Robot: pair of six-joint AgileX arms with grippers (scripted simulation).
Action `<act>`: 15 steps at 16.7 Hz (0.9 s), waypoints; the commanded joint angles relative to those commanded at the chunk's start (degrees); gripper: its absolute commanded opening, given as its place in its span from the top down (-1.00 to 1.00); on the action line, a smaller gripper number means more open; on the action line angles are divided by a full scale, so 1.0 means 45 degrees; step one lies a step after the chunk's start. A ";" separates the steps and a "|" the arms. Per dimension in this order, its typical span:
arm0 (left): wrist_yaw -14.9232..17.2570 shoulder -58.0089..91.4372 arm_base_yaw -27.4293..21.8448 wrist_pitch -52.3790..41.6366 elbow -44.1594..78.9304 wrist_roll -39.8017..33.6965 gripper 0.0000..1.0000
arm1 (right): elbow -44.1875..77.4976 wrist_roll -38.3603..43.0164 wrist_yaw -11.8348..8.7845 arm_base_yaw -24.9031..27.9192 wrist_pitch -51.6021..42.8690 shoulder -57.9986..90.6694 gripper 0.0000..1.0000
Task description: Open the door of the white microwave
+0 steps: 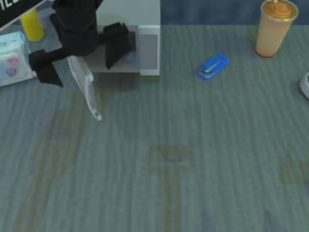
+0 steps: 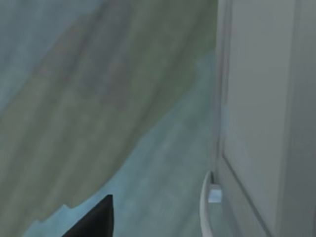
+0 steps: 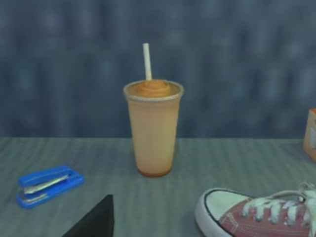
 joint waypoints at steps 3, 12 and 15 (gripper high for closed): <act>0.0002 -0.0029 0.0022 0.0267 -0.0275 0.0023 -1.00 | 0.0000 0.0000 0.0000 0.0000 0.0000 0.0000 -1.00; 0.0002 -0.0029 0.0022 0.0267 -0.0275 0.0023 0.06 | 0.0000 0.0000 0.0000 0.0000 0.0000 0.0000 -1.00; 0.0002 -0.0029 0.0022 0.0267 -0.0275 0.0023 0.51 | 0.0000 0.0000 0.0000 0.0000 0.0000 0.0000 -1.00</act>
